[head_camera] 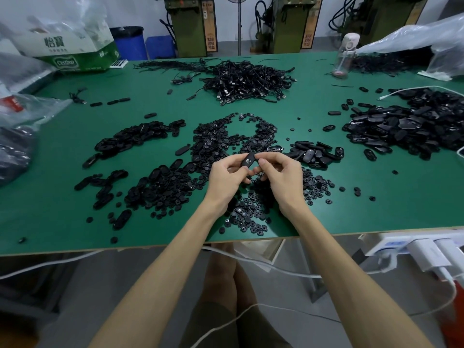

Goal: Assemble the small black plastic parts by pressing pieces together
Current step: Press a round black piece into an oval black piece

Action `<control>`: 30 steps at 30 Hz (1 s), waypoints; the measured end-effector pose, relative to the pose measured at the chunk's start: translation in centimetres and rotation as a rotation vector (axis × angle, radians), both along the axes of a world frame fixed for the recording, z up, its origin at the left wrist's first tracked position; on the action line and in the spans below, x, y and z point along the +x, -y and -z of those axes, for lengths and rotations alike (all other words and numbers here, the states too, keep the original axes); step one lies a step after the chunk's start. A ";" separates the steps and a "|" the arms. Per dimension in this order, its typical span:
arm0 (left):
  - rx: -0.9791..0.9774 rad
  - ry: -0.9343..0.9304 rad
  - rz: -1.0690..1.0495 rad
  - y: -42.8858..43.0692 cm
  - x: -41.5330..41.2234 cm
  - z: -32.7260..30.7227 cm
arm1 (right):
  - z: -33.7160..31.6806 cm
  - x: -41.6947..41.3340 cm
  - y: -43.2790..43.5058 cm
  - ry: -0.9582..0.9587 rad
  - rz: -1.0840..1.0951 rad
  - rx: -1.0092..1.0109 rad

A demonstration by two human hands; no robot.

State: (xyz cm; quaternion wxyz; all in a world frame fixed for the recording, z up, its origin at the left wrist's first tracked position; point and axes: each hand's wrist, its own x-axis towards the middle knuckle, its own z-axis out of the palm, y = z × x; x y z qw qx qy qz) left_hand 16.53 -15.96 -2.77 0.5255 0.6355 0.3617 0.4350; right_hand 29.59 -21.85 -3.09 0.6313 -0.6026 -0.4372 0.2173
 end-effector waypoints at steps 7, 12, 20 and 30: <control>-0.021 0.003 -0.015 -0.2 0.0 0.2 | -0.2 0.0 0.1 -0.012 0.003 0.025; -0.030 0.000 -0.031 -0.3 0.0 0.3 | -0.1 0.1 0.1 -0.017 0.018 0.025; -0.016 0.002 -0.007 -0.1 0.1 0.2 | -0.2 0.1 0.2 -0.038 0.010 0.025; 0.023 0.025 0.065 0.5 -0.1 -0.4 | -0.4 -0.2 0.3 0.020 0.049 -0.007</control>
